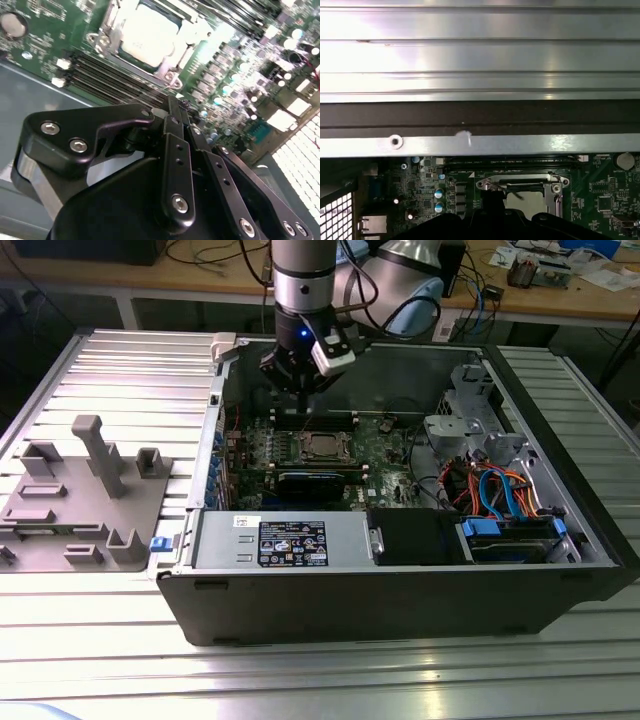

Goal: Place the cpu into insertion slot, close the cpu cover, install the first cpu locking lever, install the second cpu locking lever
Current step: 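Install the first cpu locking lever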

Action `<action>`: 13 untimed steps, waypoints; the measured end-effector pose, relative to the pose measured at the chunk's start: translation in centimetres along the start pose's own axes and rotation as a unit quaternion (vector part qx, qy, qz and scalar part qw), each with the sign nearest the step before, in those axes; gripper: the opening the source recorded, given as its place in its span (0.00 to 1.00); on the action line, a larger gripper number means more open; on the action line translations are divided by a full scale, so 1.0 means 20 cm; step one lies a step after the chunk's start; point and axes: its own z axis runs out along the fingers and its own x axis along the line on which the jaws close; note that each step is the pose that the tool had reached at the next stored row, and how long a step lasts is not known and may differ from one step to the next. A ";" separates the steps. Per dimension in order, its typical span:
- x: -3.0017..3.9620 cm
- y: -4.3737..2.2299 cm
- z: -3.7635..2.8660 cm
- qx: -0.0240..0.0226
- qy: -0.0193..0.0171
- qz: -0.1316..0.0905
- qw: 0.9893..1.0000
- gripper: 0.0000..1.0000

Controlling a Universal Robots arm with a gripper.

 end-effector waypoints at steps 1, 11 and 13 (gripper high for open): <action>-0.025 0.000 0.001 0.000 0.000 0.000 1.000 0.11; -0.044 0.001 0.001 0.000 0.000 0.000 1.000 0.11; -0.044 0.001 0.001 0.000 0.000 0.000 1.000 0.11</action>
